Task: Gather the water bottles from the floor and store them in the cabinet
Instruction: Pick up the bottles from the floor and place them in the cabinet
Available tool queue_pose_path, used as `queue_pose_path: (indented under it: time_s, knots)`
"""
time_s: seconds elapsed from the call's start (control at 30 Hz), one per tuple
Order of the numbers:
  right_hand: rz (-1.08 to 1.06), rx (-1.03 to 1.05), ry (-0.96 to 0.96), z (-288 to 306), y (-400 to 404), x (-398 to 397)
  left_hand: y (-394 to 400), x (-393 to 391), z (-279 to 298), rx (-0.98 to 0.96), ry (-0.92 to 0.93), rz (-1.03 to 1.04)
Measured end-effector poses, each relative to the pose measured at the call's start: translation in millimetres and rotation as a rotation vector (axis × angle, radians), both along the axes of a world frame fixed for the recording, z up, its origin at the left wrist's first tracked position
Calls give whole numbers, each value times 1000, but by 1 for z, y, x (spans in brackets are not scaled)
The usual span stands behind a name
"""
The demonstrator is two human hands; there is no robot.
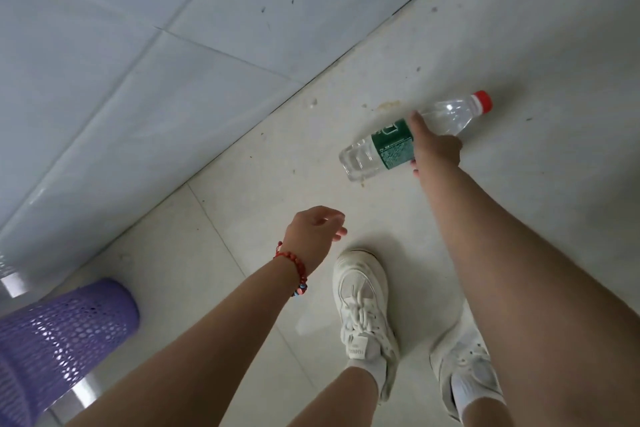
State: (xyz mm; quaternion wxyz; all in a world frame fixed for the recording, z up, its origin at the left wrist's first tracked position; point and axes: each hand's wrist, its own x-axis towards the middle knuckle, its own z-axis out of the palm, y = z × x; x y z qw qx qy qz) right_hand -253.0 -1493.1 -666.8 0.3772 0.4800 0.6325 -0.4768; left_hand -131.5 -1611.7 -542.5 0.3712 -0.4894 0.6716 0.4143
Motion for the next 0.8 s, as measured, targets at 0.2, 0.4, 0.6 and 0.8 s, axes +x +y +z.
queue_pose_path:
  time_s: [0.2,0.4,0.6,0.8]
  knots:
    - [-145,-35,35,-2,-7,1,-9,6,-12,-32,-11,16]
    - [21,91,8,43,33,35,2,0,17,-19,20,-5]
    - [161,106,51,139,89,65,30,-9,79,-1,35,-31]
    - [123,144,105,258,143,62,63,-30,172,26,108,-82]
